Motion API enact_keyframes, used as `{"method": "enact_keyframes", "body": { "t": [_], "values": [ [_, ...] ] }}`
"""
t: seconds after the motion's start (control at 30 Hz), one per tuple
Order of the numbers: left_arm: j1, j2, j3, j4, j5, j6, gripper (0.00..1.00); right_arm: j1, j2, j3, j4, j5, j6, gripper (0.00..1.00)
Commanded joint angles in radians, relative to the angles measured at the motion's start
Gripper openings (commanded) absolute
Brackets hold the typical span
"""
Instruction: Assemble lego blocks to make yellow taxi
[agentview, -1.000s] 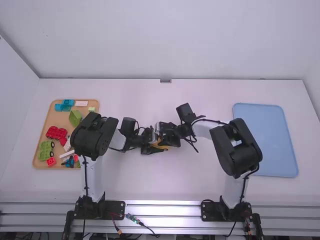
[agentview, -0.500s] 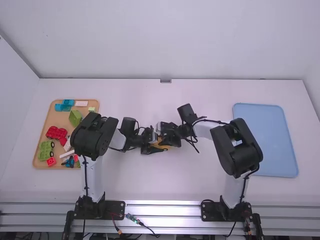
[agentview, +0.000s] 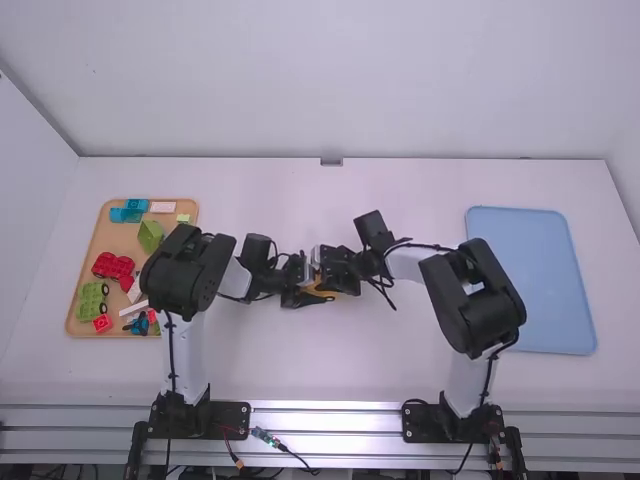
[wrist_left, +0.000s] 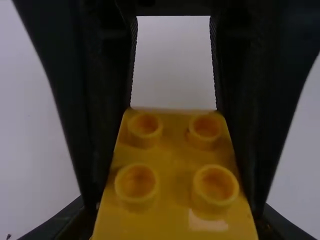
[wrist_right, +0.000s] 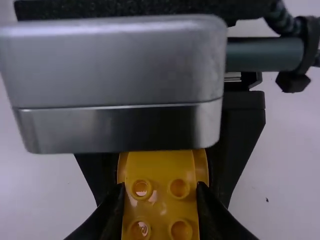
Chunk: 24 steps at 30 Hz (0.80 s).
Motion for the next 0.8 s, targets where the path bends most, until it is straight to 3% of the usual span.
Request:
{"method": "enact_keyframes", "body": {
  "t": [0.0,0.63,0.77],
  "values": [
    [-0.005,0.018,0.002,-0.012,-0.038,-0.011,0.32,0.041,0.018,-0.023,-0.002,0.087,0.029,0.00],
    [-0.010,0.018,0.001,-0.013,-0.040,-0.011,0.32,0.045,0.018,-0.023,-0.012,0.153,0.035,0.00],
    [-0.006,0.018,0.001,-0.012,-0.040,-0.011,0.32,0.046,0.018,-0.023,-0.002,0.153,0.036,0.15]
  ]
}}
